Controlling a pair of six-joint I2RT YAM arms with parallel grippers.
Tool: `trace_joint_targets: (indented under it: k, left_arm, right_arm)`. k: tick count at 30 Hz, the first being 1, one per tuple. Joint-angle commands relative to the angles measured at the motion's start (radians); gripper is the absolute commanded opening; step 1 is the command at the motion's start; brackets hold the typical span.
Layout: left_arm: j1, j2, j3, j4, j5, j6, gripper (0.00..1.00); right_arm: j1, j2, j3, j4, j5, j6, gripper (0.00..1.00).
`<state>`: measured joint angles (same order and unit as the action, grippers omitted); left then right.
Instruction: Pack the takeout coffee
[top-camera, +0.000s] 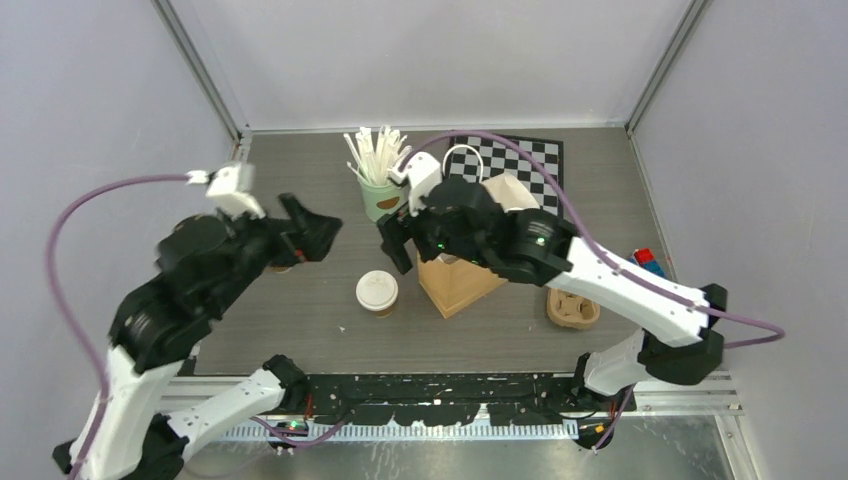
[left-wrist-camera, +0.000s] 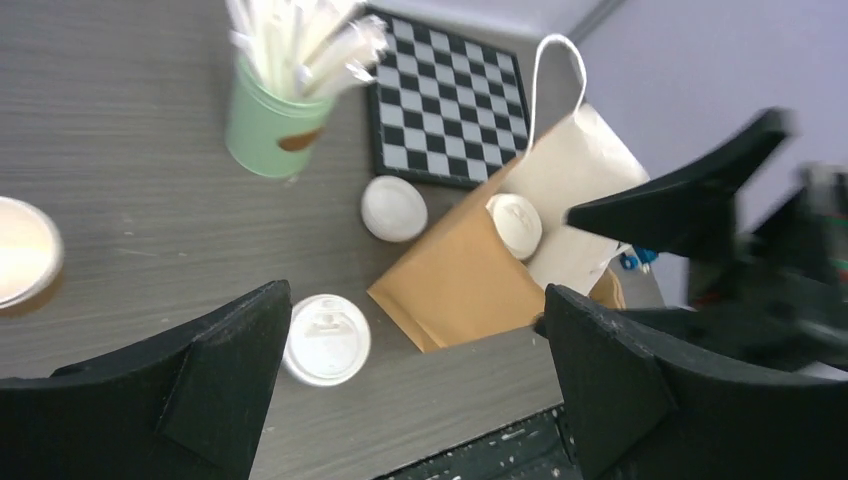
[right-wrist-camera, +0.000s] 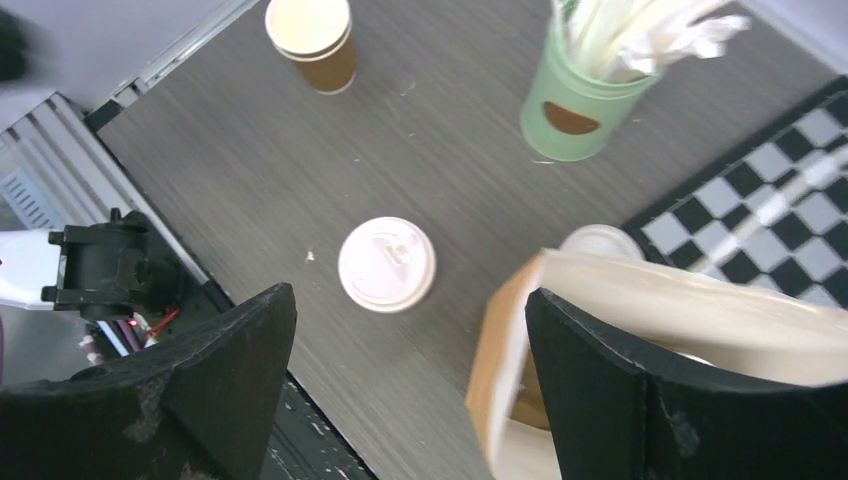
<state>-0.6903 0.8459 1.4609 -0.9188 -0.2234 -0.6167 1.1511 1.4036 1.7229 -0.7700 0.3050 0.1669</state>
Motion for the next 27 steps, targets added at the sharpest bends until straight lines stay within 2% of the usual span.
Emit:
trace_joint_targets:
  k: [1, 7, 12, 20, 27]
  left_arm:
    - [0.005, -0.122, 0.006, -0.071, -0.193, 0.054, 1.0]
    - [0.005, -0.211, 0.04, -0.127, -0.262, 0.096, 1.0]
    - [0.004, -0.215, 0.07, -0.172, -0.26, 0.121, 1.0]
    - [0.005, -0.204, 0.075, -0.172, -0.265, 0.136, 1.0]
    - [0.005, -0.198, 0.05, -0.15, -0.252, 0.142, 1.0]
  right_arm:
    - [0.014, 0.11, 0.017, 0.121, -0.052, 0.101, 0.89]
    - [0.039, 0.254, -0.104, 0.319, -0.06, 0.112, 0.9]
    - [0.038, 0.373, -0.149, 0.384, -0.008, 0.086, 0.89]
    - [0.038, 0.362, -0.314, 0.495, 0.013, 0.067, 0.93]
    - [0.037, 0.346, -0.37, 0.555, -0.044, 0.046, 0.93]
